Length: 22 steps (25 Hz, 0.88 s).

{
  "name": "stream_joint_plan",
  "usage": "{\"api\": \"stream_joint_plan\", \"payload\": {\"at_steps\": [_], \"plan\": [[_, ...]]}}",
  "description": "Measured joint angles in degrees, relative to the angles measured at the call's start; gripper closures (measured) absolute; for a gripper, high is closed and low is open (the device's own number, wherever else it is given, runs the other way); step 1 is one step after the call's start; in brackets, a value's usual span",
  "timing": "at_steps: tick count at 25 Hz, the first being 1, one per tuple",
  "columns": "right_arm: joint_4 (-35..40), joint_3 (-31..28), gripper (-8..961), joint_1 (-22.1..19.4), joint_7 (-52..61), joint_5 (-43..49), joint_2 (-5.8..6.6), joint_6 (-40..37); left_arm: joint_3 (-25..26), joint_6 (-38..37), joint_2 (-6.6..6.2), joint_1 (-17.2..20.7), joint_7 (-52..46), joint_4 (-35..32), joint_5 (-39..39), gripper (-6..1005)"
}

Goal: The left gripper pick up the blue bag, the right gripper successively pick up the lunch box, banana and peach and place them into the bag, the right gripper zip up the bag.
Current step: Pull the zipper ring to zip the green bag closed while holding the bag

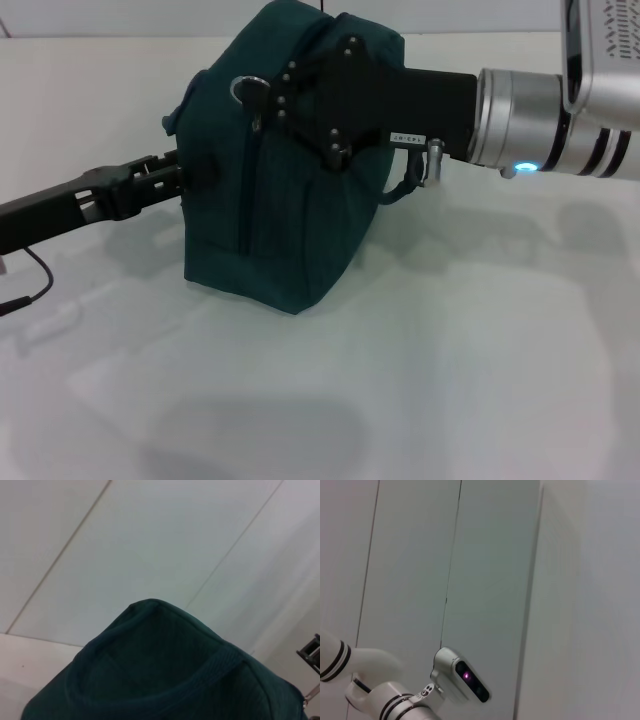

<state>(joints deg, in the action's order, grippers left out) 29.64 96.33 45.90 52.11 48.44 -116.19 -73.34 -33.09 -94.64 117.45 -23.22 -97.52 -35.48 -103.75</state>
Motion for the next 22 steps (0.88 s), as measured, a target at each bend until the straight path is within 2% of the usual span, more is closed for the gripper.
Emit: {"api": "stream_joint_plan", "payload": {"at_steps": [6,17,22], "plan": [[0.0,0.1,941,-1.0,0.0,-0.4,0.0,-0.4,0.2,0.1,0.21,0.4,0.1,0.1,0.4,219],[0.6,0.1,940,-3.5,0.0,-1.6,0.0,-0.7,0.4,0.1,1.85,0.5,1.2,1.4,1.3,642],[0.7,-0.1,940,-4.3,0.0,-2.4,0.0,-0.7,0.1,-0.2,1.92,0.0,2.9,3.2,1.5,701]]}}
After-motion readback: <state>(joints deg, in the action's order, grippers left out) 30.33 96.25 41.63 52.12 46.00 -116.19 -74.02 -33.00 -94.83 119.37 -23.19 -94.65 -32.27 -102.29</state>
